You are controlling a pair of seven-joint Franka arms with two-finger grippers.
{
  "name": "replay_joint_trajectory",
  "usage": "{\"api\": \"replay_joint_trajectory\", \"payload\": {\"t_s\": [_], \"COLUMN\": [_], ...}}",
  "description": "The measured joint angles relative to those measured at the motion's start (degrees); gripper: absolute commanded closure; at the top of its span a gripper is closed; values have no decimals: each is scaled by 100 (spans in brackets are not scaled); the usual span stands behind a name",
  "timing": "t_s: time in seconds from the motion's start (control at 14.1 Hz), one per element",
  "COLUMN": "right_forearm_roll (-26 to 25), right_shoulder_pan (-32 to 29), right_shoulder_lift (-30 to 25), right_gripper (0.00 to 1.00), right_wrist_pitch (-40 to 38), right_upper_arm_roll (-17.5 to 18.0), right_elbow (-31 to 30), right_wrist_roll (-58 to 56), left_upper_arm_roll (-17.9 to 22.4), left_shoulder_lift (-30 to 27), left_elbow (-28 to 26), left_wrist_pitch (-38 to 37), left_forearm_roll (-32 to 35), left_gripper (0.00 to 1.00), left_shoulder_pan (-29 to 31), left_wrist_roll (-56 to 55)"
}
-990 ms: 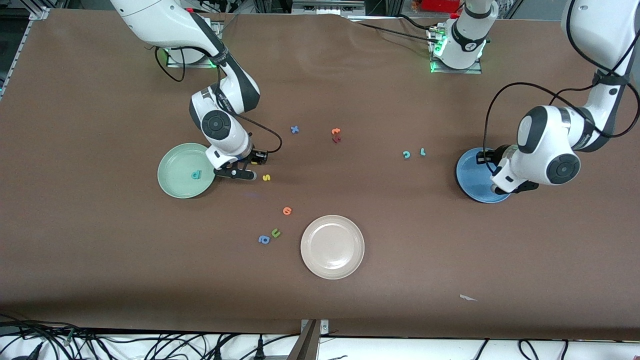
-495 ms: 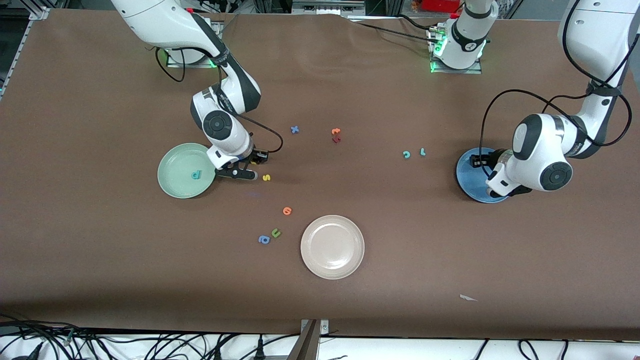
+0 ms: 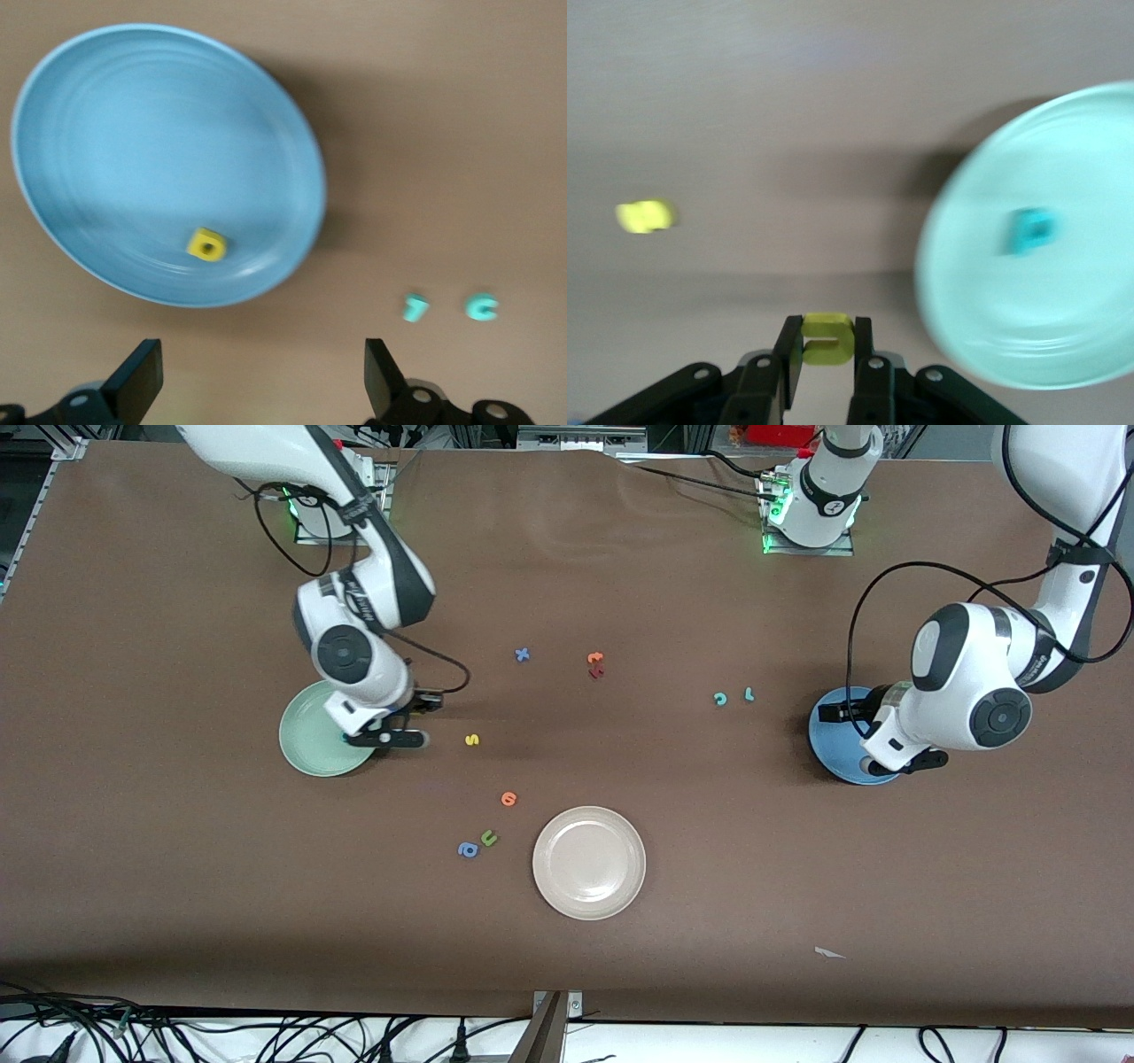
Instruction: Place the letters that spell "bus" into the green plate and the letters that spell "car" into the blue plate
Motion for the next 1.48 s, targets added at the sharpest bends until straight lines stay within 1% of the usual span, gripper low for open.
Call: {"api": "replay_joint_trajectory", "payload": {"t_s": [0.14,0.21,0.28,0.35,0.42,0.49,0.57,0.64,0.85,0.99,1.06,1.13,1.27,1.41,1.48], "right_forearm_roll": [1,1,1,1,1,1,1,1,59,290,349,369,377,381,381], "right_shoulder_pan": [-41,-69,-131,-221,-309,-356,-365,-361,-343,-314,-272,-217,-143,-94,-36], "right_shoulder_lift": [2,38,90,145,206,256,290,304,222,139,124,125,149,274,366], "right_gripper": [82,82,82,75,36,8,5,2,5,12,12,12,13,24,32], "right_wrist_pitch": [-94,-70,23,212,465,673,771,811,733,139,-121,-249,-202,267,458], "right_upper_arm_roll": [-453,-633,-741,-776,-781,-782,-781,-776,-701,-446,-297,-170,114,395,460], "right_elbow": [-64,-156,-279,-425,-591,-728,-799,-817,-681,-205,91,298,455,454,460], "right_wrist_roll": [-803,-1126,-1384,-1576,-1714,-1785,-1802,-1806,-1760,-1336,-995,-673,-304,-171,-143], "left_upper_arm_roll": [-308,-483,-657,-785,-861,-887,-884,-878,-872,-874,-876,-876,-876,-875,-874], "left_shoulder_lift": [-84,-95,-102,-121,-158,-205,-246,-272,-265,-211,-140,-44,158,288,320], "left_elbow": [-16,-59,-197,-427,-738,-1063,-1328,-1527,-1853,-1914,-1930,-1943,-1946,-1945,-1945], "left_wrist_pitch": [13,90,345,726,1154,1527,1788,1966,2380,2515,2630,2734,2835,2872,2898], "left_forearm_roll": [-258,-329,-338,-338,-338,-338,-338,-338,-338,-338,-321,-231,159,283,291], "left_gripper": [10,14,19,28,37,42,45,45,45,42,40,39,39,42,43], "left_shoulder_pan": [-7,-7,-9,-12,-19,-22,-20,-17,-16,-47,-85,-121,-161,-165,-165], "left_wrist_roll": [-305,-510,-763,-953,-1066,-1094,-1097,-1098,-1117,-1225,-1324,-1471,-1859,-1992,-2009]}}
